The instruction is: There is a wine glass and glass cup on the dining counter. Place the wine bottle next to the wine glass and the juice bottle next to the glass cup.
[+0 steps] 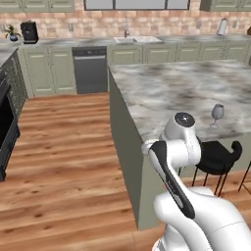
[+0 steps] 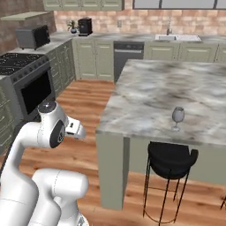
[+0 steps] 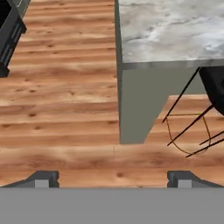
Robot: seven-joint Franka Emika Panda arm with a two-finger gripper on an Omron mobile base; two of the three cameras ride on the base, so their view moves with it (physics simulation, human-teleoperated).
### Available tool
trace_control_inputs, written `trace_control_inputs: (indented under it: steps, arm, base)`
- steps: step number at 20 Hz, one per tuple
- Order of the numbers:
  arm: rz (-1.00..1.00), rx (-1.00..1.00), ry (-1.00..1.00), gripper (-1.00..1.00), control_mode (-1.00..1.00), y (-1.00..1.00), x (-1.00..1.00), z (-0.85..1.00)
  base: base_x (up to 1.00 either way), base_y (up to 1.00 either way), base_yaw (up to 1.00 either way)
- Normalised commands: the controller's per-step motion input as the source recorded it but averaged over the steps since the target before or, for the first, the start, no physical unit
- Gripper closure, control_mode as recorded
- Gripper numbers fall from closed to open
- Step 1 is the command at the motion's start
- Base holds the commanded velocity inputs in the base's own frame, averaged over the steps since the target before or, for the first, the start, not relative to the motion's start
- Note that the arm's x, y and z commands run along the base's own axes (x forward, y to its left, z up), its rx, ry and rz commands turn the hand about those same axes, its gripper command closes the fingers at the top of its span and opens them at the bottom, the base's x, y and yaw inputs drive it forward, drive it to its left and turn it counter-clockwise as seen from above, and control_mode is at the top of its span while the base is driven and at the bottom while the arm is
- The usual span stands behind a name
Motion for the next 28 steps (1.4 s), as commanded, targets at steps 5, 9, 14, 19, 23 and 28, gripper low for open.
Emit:
trace_control_inputs:
  steps: [5, 9, 14, 19, 23, 28]
  arm:
    - [0.00, 0.00, 0.00, -1.00, 1.00, 0.00, 0.00, 0.00]
    - [0.00, 0.00, 0.00, -1.00, 1.00, 0.00, 0.00, 0.00]
    - [0.00, 0.00, 0.00, -1.00, 1.00, 0.00, 0.00, 0.00]
    - [0.00, 0.00, 0.00, -1.00, 1.00, 0.00, 0.00, 0.00]
    - [0.00, 0.00, 0.00, -1.00, 1.00, 0.00, 0.00, 0.00]
    - [0.00, 0.00, 0.00, -1.00, 1.00, 0.00, 0.00, 0.00]
  base:
    - [0.29, 0.94, 0.00]
    - [0.37, 0.91, 0.00]
    - [0.49, 0.83, -0.01]
    - [0.61, 0.73, -0.07]
    - [0.74, 0.45, 0.01]
    - [0.51, 0.18, 0.48]
